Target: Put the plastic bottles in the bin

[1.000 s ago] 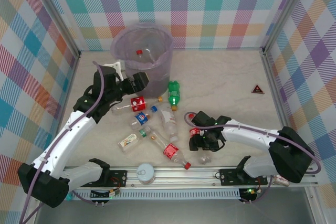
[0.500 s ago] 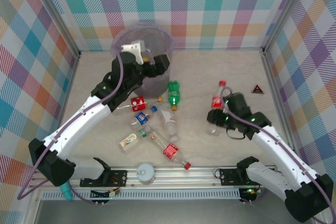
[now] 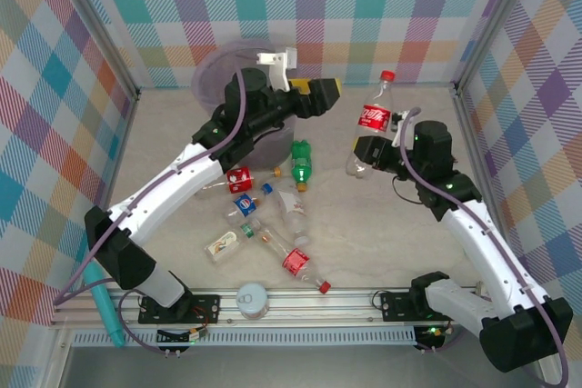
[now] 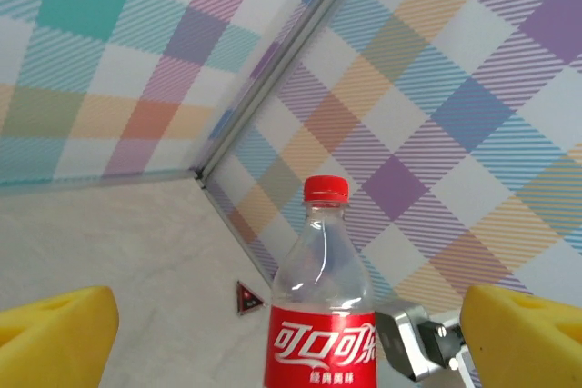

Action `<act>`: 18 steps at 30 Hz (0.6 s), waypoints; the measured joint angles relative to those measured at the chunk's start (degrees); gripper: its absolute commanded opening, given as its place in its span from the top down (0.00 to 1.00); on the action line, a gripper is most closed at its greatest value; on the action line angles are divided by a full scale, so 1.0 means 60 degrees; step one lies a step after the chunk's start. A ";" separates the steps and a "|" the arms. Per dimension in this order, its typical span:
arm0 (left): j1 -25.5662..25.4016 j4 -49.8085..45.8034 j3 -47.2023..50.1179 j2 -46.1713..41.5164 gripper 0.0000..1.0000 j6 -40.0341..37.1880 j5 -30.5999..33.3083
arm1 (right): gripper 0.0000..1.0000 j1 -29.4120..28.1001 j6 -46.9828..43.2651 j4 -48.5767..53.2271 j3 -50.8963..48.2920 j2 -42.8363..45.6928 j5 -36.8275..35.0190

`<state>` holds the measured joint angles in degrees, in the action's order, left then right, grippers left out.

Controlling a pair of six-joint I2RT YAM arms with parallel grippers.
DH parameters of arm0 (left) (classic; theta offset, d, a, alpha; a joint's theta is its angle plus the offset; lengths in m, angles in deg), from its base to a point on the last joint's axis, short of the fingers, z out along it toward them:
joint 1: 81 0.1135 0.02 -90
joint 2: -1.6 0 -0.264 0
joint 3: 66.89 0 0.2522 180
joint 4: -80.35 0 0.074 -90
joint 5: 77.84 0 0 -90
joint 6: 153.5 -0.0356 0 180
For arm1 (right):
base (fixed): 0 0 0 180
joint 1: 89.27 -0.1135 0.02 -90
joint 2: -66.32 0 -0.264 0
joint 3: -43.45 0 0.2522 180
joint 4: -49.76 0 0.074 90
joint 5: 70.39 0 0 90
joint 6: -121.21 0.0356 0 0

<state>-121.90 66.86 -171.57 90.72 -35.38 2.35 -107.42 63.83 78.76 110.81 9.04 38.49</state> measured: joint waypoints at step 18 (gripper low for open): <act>-0.0736 0.0732 0.0423 0.1239 0.14 0.1749 -0.0794 | 0.62 -0.0871 -0.0947 -0.1330 -0.0433 -0.0073 0.2273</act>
<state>-126.32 71.25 -169.03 98.15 -24.89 -2.41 -112.65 58.15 70.78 108.21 8.61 52.12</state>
